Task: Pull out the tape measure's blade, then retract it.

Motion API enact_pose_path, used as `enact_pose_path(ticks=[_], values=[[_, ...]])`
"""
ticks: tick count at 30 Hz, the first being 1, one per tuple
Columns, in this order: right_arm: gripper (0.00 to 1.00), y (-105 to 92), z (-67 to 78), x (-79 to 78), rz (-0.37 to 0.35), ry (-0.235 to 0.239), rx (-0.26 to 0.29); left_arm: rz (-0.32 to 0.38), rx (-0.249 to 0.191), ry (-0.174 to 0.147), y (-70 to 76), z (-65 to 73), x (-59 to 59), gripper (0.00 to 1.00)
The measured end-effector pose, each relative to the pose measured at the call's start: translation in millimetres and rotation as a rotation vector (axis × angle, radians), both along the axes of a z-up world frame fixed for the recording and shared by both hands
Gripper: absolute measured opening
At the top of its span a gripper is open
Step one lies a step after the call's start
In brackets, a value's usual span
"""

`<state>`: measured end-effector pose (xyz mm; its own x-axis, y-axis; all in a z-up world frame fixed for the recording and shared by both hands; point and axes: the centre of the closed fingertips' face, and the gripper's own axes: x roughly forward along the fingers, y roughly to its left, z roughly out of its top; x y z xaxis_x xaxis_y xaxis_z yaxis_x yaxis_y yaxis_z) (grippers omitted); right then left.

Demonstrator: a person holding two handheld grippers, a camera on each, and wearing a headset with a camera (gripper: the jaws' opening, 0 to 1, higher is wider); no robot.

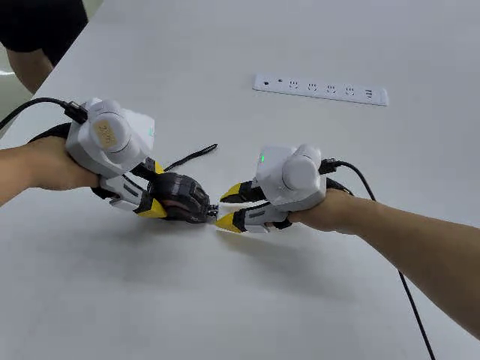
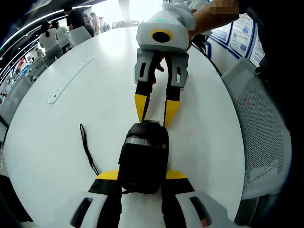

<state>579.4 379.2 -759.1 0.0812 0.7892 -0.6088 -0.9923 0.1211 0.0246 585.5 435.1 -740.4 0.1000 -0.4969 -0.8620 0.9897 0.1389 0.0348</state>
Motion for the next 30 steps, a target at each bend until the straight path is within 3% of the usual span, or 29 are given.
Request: enact_pose_path(ticks=[13,17,30], values=[[0.13,4.5,-6.1,1.6,-0.019,0.012,-0.014,-0.001,-0.021,-0.010,-1.0,0.5,-0.9,0.29],[0.12,3.5,-6.5,2.1,0.001,-0.013,-0.032,0.013,-0.037,-0.004,-1.7,0.8,-0.3,0.29],[0.11,0.7,-7.5,1.5,0.026,-0.023,-0.056,0.006,-0.033,-0.004,-1.2,-0.1,-0.3,0.29]])
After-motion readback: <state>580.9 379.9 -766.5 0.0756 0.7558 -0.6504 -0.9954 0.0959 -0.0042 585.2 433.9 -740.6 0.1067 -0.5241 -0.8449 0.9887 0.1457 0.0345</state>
